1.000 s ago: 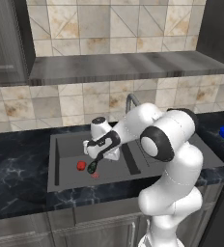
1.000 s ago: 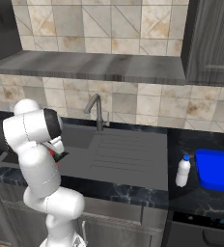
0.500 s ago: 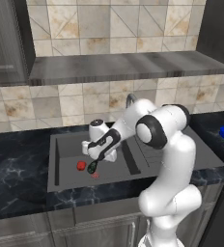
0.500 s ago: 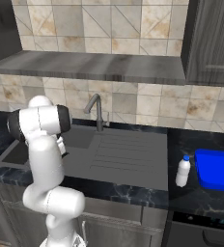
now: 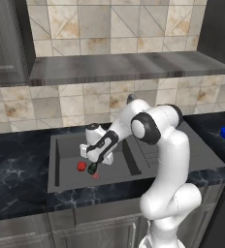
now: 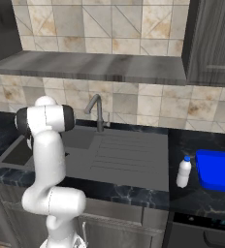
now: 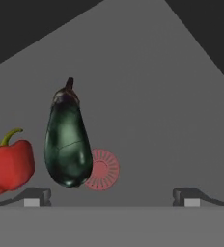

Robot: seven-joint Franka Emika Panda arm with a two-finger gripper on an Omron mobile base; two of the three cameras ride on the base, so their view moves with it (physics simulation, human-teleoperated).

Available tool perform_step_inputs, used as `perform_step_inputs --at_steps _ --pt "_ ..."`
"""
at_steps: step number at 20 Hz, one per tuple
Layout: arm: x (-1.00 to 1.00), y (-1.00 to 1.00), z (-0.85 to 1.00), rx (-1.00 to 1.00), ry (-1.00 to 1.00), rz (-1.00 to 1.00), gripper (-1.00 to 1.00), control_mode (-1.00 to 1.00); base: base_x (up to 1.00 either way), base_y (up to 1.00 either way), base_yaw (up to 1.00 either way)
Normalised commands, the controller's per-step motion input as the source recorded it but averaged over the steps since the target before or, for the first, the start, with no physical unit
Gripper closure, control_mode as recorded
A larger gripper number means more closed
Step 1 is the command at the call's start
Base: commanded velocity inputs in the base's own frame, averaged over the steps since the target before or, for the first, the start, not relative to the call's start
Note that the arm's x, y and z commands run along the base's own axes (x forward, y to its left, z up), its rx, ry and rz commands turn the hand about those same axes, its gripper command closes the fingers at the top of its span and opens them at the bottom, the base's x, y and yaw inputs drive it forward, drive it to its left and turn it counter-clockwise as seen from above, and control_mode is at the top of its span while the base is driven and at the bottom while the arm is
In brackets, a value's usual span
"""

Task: Pick up all produce items and place them in the sink. Turn on the sink faucet to wash them. Then turn the sink off and put them in the tray.

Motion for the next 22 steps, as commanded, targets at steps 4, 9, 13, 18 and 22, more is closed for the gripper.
perform_step_inputs --at_steps 4,9,13,18,22 --pt "0.0 0.0 -0.26 0.0 -0.01 0.0 -1.0 -1.0 0.0 0.0 0.0" --pt "0.06 0.0 -0.14 0.0 -0.04 0.01 -1.0 -1.0 0.0 0.0 0.0" --pt "0.05 0.0 -0.12 0.0 -0.09 0.04 -1.0 -1.0 0.0 0.0 0.0" --pt "0.09 0.01 -0.13 0.0 -0.06 0.04 -1.0 -1.0 0.0 0.0 0.0" --pt "0.15 0.0 -0.13 0.01 0.0 0.04 -1.0 -1.0 0.0 0.0 0.0"
